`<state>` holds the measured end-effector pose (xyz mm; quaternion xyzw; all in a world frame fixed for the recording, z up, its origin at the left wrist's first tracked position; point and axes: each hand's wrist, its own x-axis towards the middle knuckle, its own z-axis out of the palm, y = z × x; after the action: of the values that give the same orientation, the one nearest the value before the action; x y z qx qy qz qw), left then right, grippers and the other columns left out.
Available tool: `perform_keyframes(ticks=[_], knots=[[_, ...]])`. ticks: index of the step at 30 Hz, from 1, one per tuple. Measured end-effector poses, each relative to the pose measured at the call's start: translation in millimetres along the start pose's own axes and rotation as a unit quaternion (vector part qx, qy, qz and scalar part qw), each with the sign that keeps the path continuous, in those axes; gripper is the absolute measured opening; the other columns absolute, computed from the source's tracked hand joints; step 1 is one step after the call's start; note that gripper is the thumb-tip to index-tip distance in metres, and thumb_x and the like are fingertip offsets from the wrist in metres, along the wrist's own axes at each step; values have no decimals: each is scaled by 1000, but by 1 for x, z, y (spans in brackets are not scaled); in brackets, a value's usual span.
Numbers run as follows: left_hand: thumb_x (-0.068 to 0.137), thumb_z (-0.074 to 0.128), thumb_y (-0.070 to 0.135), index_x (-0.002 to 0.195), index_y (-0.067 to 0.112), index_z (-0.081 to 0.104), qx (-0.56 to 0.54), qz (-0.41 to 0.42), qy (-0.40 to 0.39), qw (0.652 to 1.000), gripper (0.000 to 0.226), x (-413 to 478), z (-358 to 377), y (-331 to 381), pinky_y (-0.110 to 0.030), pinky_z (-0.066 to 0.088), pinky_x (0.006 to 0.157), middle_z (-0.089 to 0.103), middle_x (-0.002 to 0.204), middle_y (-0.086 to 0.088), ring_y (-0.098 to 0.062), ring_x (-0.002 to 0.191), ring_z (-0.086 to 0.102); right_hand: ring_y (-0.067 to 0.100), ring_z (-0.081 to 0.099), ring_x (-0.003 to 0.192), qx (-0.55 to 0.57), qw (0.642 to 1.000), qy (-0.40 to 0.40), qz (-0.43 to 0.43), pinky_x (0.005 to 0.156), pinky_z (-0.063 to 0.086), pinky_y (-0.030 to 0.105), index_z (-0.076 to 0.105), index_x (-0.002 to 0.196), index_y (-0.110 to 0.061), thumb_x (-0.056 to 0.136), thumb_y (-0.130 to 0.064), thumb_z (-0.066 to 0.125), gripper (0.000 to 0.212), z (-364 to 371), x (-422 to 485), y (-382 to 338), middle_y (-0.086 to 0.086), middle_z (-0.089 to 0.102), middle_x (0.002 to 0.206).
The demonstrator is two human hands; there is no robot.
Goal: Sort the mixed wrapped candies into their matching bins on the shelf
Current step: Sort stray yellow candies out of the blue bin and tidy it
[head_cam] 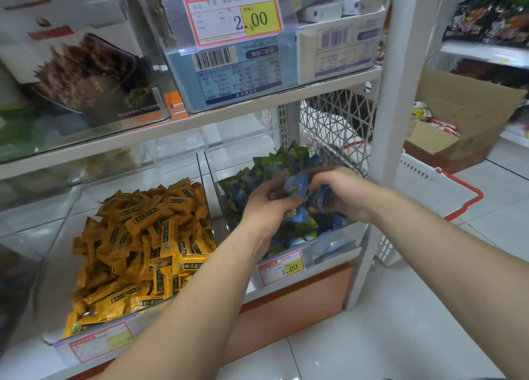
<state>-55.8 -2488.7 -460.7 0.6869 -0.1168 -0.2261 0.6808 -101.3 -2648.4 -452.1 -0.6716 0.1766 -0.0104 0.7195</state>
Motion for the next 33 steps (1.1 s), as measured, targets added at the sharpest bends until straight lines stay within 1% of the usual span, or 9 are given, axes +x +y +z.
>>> perform_keyframes(ticks=[7, 9, 12, 14, 17, 20, 27, 30, 33], knots=[[88, 71, 10, 128, 22, 57, -46, -24, 20, 998, 45, 1, -11, 2, -39, 60, 74, 69, 114, -4, -24, 92, 72, 16, 71, 66, 64, 998, 2, -5, 62, 59, 32, 67, 105, -6, 95, -2, 56, 15, 8, -1, -3, 6, 74, 79], [86, 74, 10, 124, 22, 59, 8, 13, 46, 999, 43, 3, -11, 4, -40, 59, 81, 68, 110, 1, -22, 97, 69, 15, 70, 73, -61, 997, 41, -36, 60, 55, 27, 65, 113, -11, 95, -4, 57, 21, 9, -3, -5, 2, 74, 85], [83, 75, 15, 120, 28, 58, 187, 110, 74, 973, 43, 3, -15, 6, -19, 53, 73, 59, 100, 16, -8, 92, 61, 21, 66, 99, -317, 938, 78, -115, 80, 53, 28, 63, 124, -16, 90, -2, 56, 37, 3, -4, -8, -1, 69, 107], [84, 72, 17, 120, 28, 58, 370, 162, 61, 913, 40, 1, -20, 8, -23, 53, 74, 59, 106, 11, -11, 93, 59, 22, 64, 109, -425, 890, 92, -135, 87, 46, 23, 64, 126, -16, 88, -2, 54, 42, -3, -6, -8, 1, 70, 113], [85, 66, 17, 121, 24, 60, 653, 165, 8, 739, 37, -4, -23, 9, -39, 54, 80, 57, 115, -3, -28, 106, 57, 26, 63, 111, -535, 824, 122, -143, 91, 45, 23, 66, 125, -17, 85, -9, 59, 42, -4, -6, -5, 5, 69, 120], [85, 70, 29, 121, 25, 62, 751, 131, -36, 646, 38, -6, -24, 11, -41, 50, 82, 58, 119, -3, -30, 113, 53, 22, 65, 107, -531, 826, 63, -177, 91, 50, 28, 69, 121, -19, 88, -15, 61, 34, 8, -6, 0, 2, 71, 118], [89, 57, 38, 102, 22, 68, 720, 90, -141, 673, 23, -6, -27, 20, -36, 55, 67, 67, 93, -2, -24, 85, 62, 23, 60, 118, -580, 809, -53, -72, 93, 48, 27, 60, 136, -19, 93, -18, 61, 43, 20, 7, 12, 2, 64, 132], [93, 53, 38, 115, 22, 57, 683, 102, -115, 714, 27, -6, -29, 14, -39, 55, 70, 66, 101, -5, -25, 87, 61, 21, 62, 110, -550, 827, -115, -16, 93, 51, 31, 58, 137, -17, 86, -17, 71, 52, 13, 5, 7, 2, 66, 127], [96, 47, 45, 129, 27, 49, 654, 94, -112, 743, 37, -5, -25, 5, -44, 55, 81, 64, 116, -6, -29, 100, 62, 24, 63, 90, -566, 811, -148, -10, 76, 49, 33, 69, 116, -12, 85, -13, 70, 31, 15, 4, 7, 6, 72, 106]])
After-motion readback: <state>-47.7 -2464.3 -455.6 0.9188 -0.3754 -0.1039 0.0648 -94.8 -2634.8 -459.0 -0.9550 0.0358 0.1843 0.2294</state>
